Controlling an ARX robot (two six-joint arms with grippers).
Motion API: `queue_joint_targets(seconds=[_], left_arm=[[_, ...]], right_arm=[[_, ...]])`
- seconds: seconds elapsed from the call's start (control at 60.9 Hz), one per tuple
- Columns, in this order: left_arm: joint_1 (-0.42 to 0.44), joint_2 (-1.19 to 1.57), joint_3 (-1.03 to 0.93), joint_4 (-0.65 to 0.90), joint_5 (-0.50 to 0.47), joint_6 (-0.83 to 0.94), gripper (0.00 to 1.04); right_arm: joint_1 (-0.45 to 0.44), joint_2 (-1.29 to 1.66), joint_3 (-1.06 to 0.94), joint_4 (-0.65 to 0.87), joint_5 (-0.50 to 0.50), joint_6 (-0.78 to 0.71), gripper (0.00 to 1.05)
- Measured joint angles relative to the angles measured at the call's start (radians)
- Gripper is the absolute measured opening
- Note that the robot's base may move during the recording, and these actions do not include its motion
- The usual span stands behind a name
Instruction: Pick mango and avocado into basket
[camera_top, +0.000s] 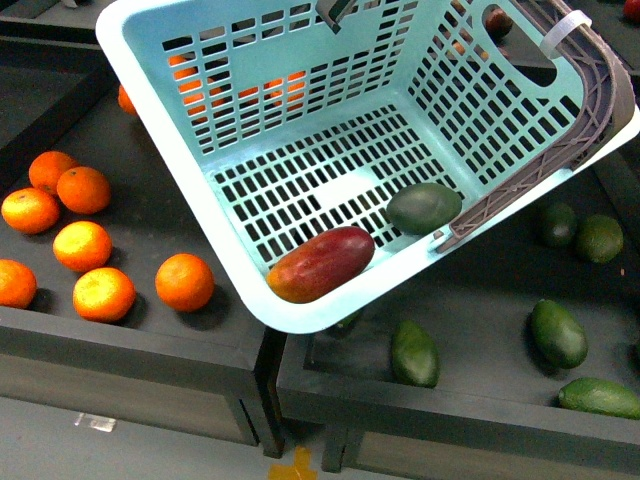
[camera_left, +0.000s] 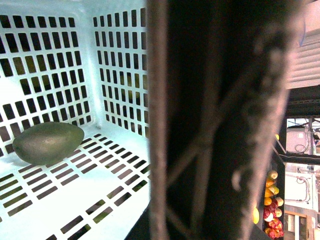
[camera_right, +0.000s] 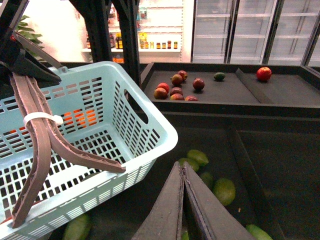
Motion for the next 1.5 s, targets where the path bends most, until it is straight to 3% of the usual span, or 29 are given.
queue_joint_targets(seconds=[0.476, 0.575, 0.805, 1.282, 1.331, 1.495], left_arm=[[0.0, 0.0, 0.0, 0.0, 0.0, 0.0, 0.06], [0.0, 0.0, 0.0, 0.0, 0.001, 0.0, 0.06], [0.0, 0.0, 0.0, 0.0, 0.0, 0.0, 0.06], [0.0, 0.0, 0.0, 0.0, 0.0, 0.0, 0.06], [0.0, 0.0, 0.0, 0.0, 0.0, -0.002, 0.06], [-0.016, 0.0, 0.0, 0.0, 0.013, -0.002, 0.06]], right_arm=[[0.0, -0.135, 0.0, -0.134, 0.0, 0.0, 0.02], [0.0, -0.263, 0.0, -0.298, -0.001, -0.001, 0.02], [0.0, -0.306, 0.0, -0.312, 0.0, -0.001, 0.02], [0.0, -0.306, 0.0, -0.313, 0.0, -0.002, 0.82], [0.0, -0.306, 0.0, -0.313, 0.0, -0.002, 0.96], [0.0, -0.307, 0.0, -0.314, 0.003, -0.001, 0.97]])
